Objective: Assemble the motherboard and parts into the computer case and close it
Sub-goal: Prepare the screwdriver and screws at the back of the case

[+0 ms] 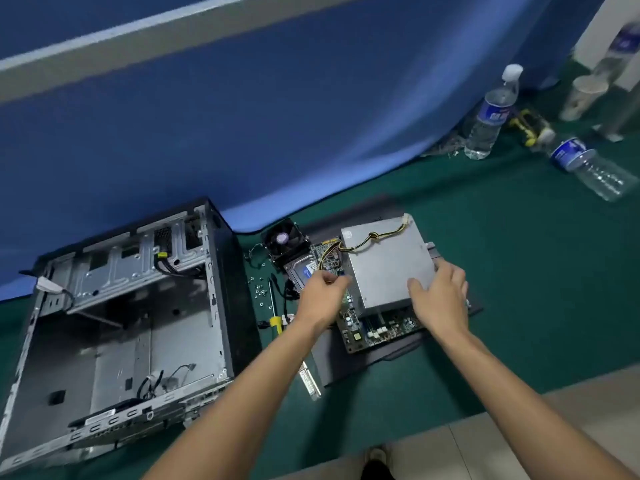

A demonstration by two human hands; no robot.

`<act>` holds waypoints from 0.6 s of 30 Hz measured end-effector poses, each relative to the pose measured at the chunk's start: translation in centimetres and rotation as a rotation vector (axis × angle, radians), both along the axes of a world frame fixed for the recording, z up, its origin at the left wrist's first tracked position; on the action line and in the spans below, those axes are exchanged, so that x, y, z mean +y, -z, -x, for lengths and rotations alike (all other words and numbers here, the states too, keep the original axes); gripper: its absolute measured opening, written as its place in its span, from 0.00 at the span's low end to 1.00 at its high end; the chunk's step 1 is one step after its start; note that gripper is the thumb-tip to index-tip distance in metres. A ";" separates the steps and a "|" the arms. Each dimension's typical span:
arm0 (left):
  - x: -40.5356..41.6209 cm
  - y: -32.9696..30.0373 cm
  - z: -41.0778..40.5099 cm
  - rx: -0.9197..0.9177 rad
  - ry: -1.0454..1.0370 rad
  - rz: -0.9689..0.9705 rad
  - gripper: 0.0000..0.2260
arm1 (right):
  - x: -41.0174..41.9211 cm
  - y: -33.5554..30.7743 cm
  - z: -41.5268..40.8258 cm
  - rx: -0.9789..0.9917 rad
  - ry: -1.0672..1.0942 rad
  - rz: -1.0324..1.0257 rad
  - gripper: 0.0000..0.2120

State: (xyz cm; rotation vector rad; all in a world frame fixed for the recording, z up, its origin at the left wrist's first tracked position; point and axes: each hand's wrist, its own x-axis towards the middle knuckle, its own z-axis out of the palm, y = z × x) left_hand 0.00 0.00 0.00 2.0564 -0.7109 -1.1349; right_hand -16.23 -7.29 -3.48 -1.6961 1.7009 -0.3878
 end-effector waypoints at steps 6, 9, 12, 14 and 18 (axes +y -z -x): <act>-2.7 2.0 0.9 0.324 -0.060 -0.220 0.28 | -2.1 2.0 0.9 -0.168 0.047 -0.261 0.28; -2.9 3.1 1.4 0.339 -0.056 -0.272 0.34 | -3.1 2.6 1.3 -0.214 0.077 -0.355 0.30; -2.8 3.7 1.8 0.409 -0.057 -0.279 0.40 | -3.6 3.2 1.5 -0.260 0.132 -0.432 0.29; -2.7 3.9 1.9 0.453 -0.033 -0.220 0.40 | -3.7 3.4 1.6 -0.290 0.162 -0.422 0.24; -2.6 3.4 1.5 0.446 -0.062 -0.161 0.47 | -3.4 3.2 2.3 -0.363 0.200 -0.424 0.32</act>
